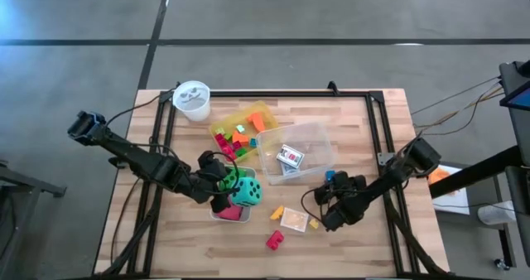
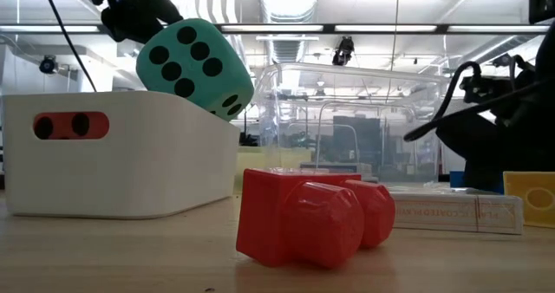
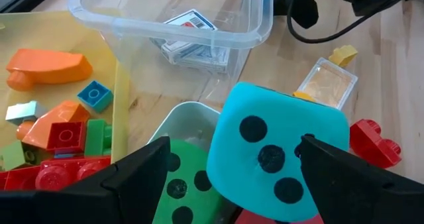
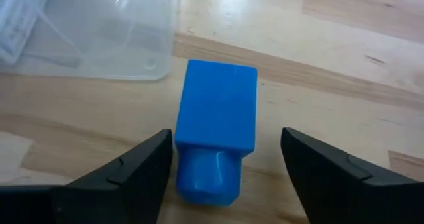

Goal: Pick & Place Toys
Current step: Put the dark blue game piece into the yellow bin

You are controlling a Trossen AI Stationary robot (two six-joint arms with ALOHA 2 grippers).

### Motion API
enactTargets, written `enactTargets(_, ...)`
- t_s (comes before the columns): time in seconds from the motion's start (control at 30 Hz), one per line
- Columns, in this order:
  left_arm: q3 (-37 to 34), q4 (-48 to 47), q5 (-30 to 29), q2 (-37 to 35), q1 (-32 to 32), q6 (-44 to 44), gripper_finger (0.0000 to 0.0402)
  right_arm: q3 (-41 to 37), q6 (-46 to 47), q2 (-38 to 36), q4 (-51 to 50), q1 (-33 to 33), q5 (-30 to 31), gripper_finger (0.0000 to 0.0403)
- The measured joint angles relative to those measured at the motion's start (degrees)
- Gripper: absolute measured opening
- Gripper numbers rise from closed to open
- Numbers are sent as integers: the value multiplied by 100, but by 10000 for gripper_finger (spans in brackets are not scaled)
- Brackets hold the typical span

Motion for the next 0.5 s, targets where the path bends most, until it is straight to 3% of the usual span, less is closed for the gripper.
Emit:
enactTargets(0.33,0,-41,0,0,0,0,325,9,65,130,60,-43,-97,127)
enactTargets(0.5,0,-62,1,0,0,0,325,4,51,124,35,-43,-132,121)
